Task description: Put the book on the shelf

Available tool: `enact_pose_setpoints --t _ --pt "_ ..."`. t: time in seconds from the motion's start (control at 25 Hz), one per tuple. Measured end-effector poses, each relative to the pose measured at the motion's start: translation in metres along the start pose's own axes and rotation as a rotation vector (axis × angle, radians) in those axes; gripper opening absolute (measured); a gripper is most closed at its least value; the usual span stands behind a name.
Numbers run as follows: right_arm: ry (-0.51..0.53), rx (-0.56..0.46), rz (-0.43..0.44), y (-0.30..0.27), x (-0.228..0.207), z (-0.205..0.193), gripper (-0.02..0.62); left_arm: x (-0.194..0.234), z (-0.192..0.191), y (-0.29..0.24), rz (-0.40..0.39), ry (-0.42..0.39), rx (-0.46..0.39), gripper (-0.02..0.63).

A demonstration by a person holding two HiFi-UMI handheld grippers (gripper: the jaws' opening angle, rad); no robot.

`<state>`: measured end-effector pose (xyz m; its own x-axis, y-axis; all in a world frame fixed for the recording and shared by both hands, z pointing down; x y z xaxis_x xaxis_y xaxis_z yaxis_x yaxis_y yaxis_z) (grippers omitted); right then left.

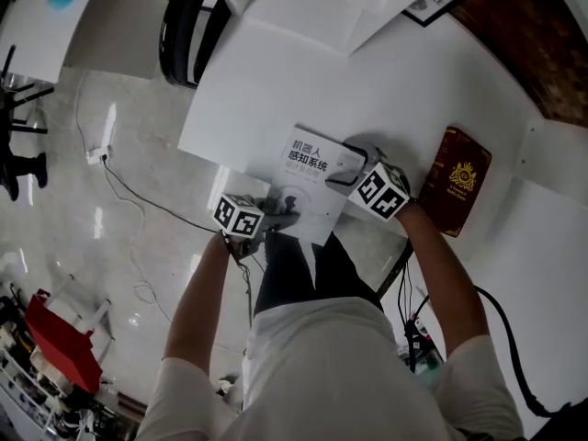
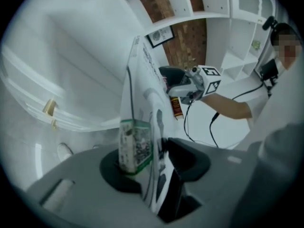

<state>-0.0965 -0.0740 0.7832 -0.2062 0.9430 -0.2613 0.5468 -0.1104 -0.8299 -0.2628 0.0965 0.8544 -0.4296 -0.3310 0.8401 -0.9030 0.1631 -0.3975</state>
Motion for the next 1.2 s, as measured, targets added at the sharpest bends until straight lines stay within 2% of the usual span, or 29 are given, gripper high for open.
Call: enact_pose_setpoints --t 0.12,0.2,0.32,0.44,0.6,0.72,1.04,1.12,1.2 --pt "-0.055 -0.072 -0.067 0.011 0.003 0.0 0.397 -0.008 0.004 0.002 -0.046 0.025 -0.003 0.098" --pt "-0.113 -0.125 -0.124 0.024 0.01 -0.004 0.397 -0.016 0.004 0.003 -0.078 0.079 -0.028 0.07" --pt "-0.261 -0.191 -0.134 0.045 0.029 -0.02 0.397 -0.025 0.002 0.007 -0.103 0.127 -0.092 0.055" --pt "-0.37 -0.19 -0.101 0.059 0.056 -0.045 0.397 -0.037 0.004 0.008 -0.101 0.118 -0.123 0.055" --pt "-0.453 -0.154 -0.033 0.067 0.096 -0.073 0.397 -0.061 0.012 0.009 -0.064 0.061 -0.131 0.055" --pt "-0.54 -0.166 0.01 0.073 0.115 -0.084 0.397 -0.078 0.022 0.009 -0.058 0.018 -0.137 0.06" --pt "-0.893 -0.349 0.167 0.099 0.125 -0.08 0.402 -0.131 0.069 0.02 -0.101 -0.104 -0.151 0.081" --pt "-0.96 -0.398 0.196 0.108 0.125 -0.076 0.437 -0.146 0.082 0.027 -0.121 -0.133 -0.156 0.085" --pt "-1.018 -0.456 0.261 0.119 0.125 -0.07 0.449 -0.162 0.097 0.036 -0.152 -0.161 -0.166 0.086"
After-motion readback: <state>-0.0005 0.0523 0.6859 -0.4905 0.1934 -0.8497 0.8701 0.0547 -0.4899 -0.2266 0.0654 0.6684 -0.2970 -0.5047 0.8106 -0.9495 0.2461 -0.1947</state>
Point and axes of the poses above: the fingertips, and each gripper's own axes: y backward along the fingers, x to its left, z out of its top, the point moved 9 cm from there along y, backward along the fingers, and after that the axes turned 12 degrees about -y, right-handed, at the moved point
